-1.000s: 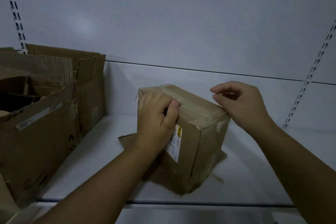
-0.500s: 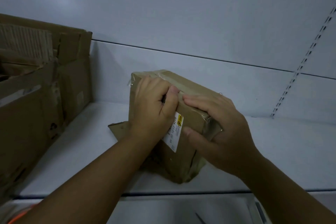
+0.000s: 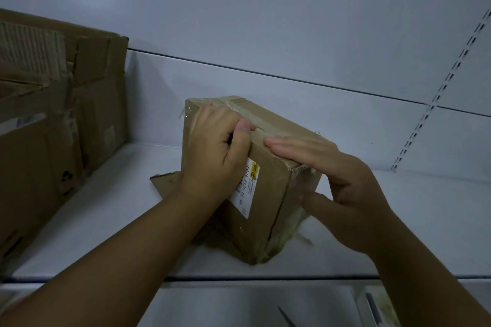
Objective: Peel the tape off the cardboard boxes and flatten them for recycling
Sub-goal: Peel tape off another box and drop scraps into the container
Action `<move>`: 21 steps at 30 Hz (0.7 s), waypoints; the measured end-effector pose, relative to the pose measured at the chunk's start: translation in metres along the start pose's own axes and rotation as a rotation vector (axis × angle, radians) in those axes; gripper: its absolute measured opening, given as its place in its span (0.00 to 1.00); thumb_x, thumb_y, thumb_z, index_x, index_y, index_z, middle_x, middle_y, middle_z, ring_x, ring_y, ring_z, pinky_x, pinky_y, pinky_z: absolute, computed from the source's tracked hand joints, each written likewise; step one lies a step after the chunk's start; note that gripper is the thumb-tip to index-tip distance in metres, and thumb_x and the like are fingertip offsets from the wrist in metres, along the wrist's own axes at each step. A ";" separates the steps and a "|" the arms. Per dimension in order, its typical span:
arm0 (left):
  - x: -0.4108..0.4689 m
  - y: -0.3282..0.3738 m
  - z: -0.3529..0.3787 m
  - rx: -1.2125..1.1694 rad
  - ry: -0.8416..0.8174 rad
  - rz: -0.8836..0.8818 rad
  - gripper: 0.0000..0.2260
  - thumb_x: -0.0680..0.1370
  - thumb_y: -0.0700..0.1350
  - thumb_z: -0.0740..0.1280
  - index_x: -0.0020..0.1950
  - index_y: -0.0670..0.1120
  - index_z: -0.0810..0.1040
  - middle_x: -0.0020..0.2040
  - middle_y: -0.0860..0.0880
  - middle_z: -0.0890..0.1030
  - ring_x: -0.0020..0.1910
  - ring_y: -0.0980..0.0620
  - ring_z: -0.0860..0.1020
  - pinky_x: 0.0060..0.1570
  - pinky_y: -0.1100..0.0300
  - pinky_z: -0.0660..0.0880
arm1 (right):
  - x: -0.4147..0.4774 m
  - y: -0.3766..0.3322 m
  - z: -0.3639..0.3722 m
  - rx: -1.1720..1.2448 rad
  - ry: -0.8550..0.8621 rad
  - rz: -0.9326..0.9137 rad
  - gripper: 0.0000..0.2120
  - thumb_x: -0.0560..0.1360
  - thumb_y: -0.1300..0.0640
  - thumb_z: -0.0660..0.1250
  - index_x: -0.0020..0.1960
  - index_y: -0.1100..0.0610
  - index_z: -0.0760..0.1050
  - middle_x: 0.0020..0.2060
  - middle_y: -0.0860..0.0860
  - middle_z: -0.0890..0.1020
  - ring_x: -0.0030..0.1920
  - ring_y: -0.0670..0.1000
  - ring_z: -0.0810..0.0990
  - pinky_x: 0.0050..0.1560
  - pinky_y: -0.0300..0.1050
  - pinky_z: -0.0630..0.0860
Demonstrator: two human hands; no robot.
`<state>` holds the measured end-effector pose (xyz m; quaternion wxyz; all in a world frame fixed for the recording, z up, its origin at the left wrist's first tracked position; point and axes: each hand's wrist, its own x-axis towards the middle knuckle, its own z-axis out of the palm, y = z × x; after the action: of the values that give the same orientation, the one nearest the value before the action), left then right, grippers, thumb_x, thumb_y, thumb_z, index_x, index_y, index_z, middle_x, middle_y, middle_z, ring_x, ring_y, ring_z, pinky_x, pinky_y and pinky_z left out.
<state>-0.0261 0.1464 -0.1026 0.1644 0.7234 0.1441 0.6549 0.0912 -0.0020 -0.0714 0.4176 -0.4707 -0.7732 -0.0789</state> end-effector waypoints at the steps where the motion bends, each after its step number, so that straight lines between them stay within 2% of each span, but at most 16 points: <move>1: 0.000 0.000 0.000 0.000 -0.001 0.005 0.19 0.78 0.46 0.52 0.40 0.40 0.80 0.36 0.46 0.78 0.41 0.45 0.74 0.50 0.51 0.68 | 0.000 0.000 0.001 -0.031 0.020 -0.002 0.24 0.67 0.61 0.64 0.64 0.55 0.73 0.61 0.47 0.77 0.65 0.43 0.74 0.65 0.39 0.68; 9: 0.000 0.000 -0.001 -0.021 -0.004 0.012 0.19 0.78 0.46 0.52 0.41 0.41 0.80 0.38 0.47 0.79 0.42 0.48 0.73 0.48 0.49 0.69 | 0.001 -0.002 0.005 -0.047 0.082 0.010 0.18 0.71 0.55 0.67 0.60 0.55 0.74 0.59 0.45 0.78 0.62 0.41 0.75 0.63 0.36 0.69; 14: -0.001 0.001 0.000 -0.019 0.002 0.000 0.20 0.78 0.46 0.51 0.41 0.40 0.81 0.37 0.46 0.79 0.42 0.48 0.73 0.49 0.51 0.69 | 0.001 -0.003 0.011 -0.046 0.133 0.021 0.21 0.72 0.42 0.67 0.59 0.54 0.74 0.58 0.42 0.77 0.61 0.41 0.76 0.62 0.40 0.71; 18: -0.002 -0.001 0.001 -0.002 0.012 -0.001 0.20 0.78 0.46 0.51 0.41 0.41 0.81 0.38 0.47 0.79 0.43 0.50 0.73 0.54 0.55 0.67 | -0.002 -0.001 0.006 0.004 0.055 -0.010 0.21 0.71 0.51 0.69 0.62 0.55 0.73 0.60 0.47 0.78 0.64 0.46 0.75 0.64 0.48 0.70; 19: -0.002 -0.002 0.001 0.002 0.015 -0.003 0.20 0.78 0.46 0.51 0.41 0.41 0.81 0.38 0.47 0.79 0.43 0.50 0.73 0.56 0.58 0.66 | -0.002 -0.002 0.003 0.001 0.044 -0.017 0.20 0.70 0.54 0.69 0.62 0.54 0.73 0.60 0.47 0.78 0.64 0.47 0.75 0.64 0.50 0.71; 21: -0.002 -0.002 0.002 0.010 0.017 0.000 0.20 0.79 0.46 0.50 0.41 0.42 0.80 0.38 0.48 0.78 0.43 0.50 0.73 0.56 0.61 0.65 | -0.001 -0.004 -0.002 -0.036 0.044 -0.050 0.15 0.69 0.57 0.68 0.56 0.53 0.74 0.58 0.48 0.79 0.62 0.47 0.76 0.62 0.48 0.72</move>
<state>-0.0248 0.1473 -0.1059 0.1593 0.7185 0.1488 0.6605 0.0892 -0.0057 -0.0696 0.4238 -0.4567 -0.7739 -0.1138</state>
